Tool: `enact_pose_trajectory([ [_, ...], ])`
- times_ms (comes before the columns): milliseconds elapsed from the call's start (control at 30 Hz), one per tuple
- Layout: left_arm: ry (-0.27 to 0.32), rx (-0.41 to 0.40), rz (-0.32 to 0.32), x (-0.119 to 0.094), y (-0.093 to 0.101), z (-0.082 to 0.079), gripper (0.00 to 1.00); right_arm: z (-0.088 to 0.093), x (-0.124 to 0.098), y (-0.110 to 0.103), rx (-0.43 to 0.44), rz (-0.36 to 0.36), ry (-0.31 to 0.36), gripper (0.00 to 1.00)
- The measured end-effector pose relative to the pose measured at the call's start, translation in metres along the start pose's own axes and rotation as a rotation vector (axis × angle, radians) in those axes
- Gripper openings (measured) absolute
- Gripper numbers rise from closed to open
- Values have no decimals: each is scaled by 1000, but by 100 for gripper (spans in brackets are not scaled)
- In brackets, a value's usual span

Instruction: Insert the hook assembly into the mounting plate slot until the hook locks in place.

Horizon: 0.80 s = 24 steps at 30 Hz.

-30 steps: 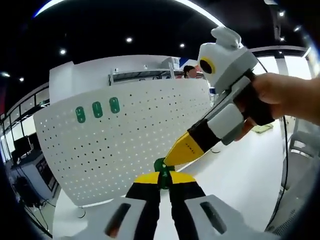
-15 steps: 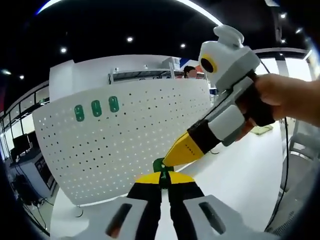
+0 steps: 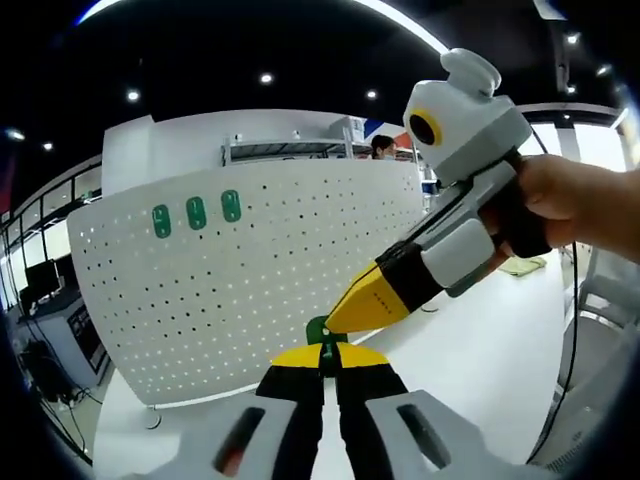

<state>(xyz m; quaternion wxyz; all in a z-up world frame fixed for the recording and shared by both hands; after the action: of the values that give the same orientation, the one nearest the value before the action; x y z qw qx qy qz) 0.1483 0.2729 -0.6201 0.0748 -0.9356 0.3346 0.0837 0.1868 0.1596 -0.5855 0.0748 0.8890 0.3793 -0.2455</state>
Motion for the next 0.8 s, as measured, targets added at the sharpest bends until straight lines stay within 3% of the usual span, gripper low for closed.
enact_pose_trajectory([
  [300,16,-3,-7,-1,0,-4,3,-3,-2,0,4,5,26,0],
  [600,11,-15,-10,-2,2,-2,3,-2,-6,-5,-81,7,27,0],
  [800,11,-19,-10,-2,2,-3,3,-4,-5,-3,-67,8,31,0],
])
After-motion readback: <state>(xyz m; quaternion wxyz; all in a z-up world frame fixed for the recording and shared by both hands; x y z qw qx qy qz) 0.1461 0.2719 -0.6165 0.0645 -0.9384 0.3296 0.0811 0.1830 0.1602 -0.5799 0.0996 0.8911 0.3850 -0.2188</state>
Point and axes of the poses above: the point that each gripper's makers call its tool centre point, and the gripper's own axes: x roughly forward along the fingers, y roughly to its right, z roughly out of its underside, the point moved 9 cm from there along -x, roughly backward along the fingers, and after that the axes turned 8 degrees about z, right-handed, at the moved point
